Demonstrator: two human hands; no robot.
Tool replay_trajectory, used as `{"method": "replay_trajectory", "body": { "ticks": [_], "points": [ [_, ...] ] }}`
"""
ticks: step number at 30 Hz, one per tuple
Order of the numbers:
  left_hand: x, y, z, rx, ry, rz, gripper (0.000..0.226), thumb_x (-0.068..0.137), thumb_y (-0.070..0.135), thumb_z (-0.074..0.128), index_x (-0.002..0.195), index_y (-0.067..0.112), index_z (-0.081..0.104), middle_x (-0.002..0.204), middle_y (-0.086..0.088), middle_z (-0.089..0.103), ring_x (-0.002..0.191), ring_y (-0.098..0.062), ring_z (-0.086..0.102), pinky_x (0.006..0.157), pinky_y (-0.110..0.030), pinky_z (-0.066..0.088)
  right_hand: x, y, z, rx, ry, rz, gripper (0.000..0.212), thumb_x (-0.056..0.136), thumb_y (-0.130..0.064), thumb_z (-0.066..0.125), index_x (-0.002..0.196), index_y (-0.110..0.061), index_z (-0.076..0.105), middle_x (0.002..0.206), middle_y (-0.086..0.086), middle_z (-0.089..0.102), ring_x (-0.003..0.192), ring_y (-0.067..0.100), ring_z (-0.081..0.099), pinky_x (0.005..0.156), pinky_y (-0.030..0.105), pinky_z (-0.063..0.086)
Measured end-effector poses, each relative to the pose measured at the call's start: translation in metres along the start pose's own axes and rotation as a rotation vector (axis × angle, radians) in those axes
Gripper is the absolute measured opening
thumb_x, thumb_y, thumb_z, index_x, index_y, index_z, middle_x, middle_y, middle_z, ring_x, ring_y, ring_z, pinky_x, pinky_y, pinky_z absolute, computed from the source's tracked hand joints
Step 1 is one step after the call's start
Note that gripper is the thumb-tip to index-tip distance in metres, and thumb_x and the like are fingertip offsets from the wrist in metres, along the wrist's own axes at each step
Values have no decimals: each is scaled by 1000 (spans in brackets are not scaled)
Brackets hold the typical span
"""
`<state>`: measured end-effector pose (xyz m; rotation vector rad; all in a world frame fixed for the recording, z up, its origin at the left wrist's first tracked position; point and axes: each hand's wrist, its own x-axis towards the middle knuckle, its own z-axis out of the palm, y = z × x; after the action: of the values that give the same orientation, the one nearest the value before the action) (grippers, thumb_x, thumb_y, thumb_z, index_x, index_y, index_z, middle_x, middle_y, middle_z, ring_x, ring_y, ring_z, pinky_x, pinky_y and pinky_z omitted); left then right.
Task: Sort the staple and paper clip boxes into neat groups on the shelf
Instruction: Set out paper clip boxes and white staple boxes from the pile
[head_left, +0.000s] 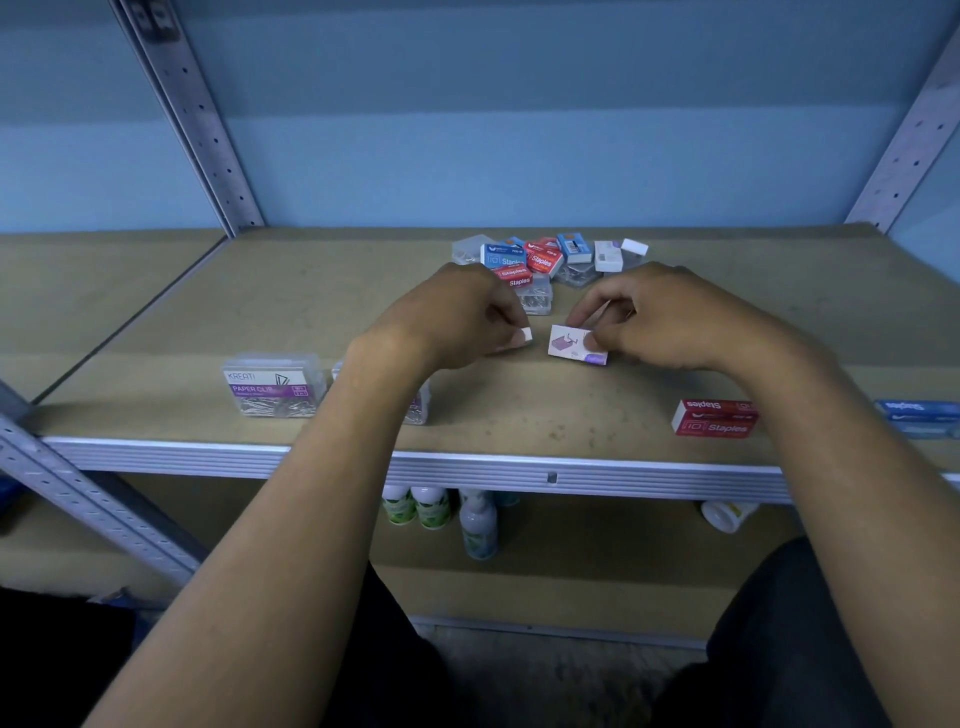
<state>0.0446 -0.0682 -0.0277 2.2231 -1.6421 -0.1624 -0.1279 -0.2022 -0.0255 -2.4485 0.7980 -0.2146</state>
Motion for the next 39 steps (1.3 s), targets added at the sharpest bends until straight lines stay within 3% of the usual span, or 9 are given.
{"method": "replay_trajectory", "body": {
  "ticks": [5,8,12,16,21,23,26,33,39],
  "points": [
    [0,-2,0,24,-6,27,20,94,19,62,105,24,77,107,8,73,86,-3,53,64,-12,36,1,2,1,13,7,22,21,90,-17,66,98,-34,77,81,-11,74,59,-1,68,68,23,55],
    [0,-3,1,32,-9,36,21,95,19,61,107,23,77,109,8,73,87,-4,52,66,-16,36,-2,1,1,13,-20,28,26,79,-27,82,102,-35,75,93,-11,73,76,3,68,80,28,58],
    [-1,-2,0,22,-17,31,23,95,16,59,108,23,77,112,8,72,89,-3,52,63,-5,33,-4,-3,1,-102,-25,21,42,71,-29,89,109,-35,73,102,-12,69,88,1,62,70,19,46],
    [-4,-1,-4,7,-7,-10,31,98,13,50,114,24,74,114,9,69,95,-4,51,75,-16,37,-3,-3,1,-102,-20,22,30,78,-30,82,106,-35,75,102,-9,70,87,6,63,77,23,49],
    [-8,-7,-9,-150,38,-99,35,99,9,43,114,22,72,103,6,73,93,-5,63,78,-14,47,-2,-2,-1,-25,-1,44,10,88,-31,68,94,-32,77,91,-10,73,75,7,68,83,29,57],
    [-9,-9,-10,-151,36,-102,33,99,12,45,116,22,72,106,7,73,93,-5,62,80,-10,45,-3,-2,-2,-27,-1,52,14,89,-27,64,92,-32,77,86,-13,72,73,7,69,80,28,57],
    [-10,-10,-11,-79,54,-60,28,96,20,54,115,28,72,106,17,64,95,0,51,65,9,28,-2,-2,-2,-82,4,35,15,90,-27,63,93,-36,75,89,-16,67,70,-1,59,71,22,48],
    [-9,-7,-6,-138,5,-46,28,78,30,81,104,25,74,98,11,72,90,0,64,67,-1,41,-2,-4,2,-98,2,-36,25,96,-19,59,96,-39,74,99,-9,69,73,0,60,75,25,51],
    [-5,-2,-3,-44,11,-13,19,81,16,77,99,22,77,97,9,72,81,-1,60,56,3,36,-4,-14,3,-95,19,-67,34,93,-7,54,92,-32,78,100,-11,68,76,-2,60,81,26,54]
  ]
}}
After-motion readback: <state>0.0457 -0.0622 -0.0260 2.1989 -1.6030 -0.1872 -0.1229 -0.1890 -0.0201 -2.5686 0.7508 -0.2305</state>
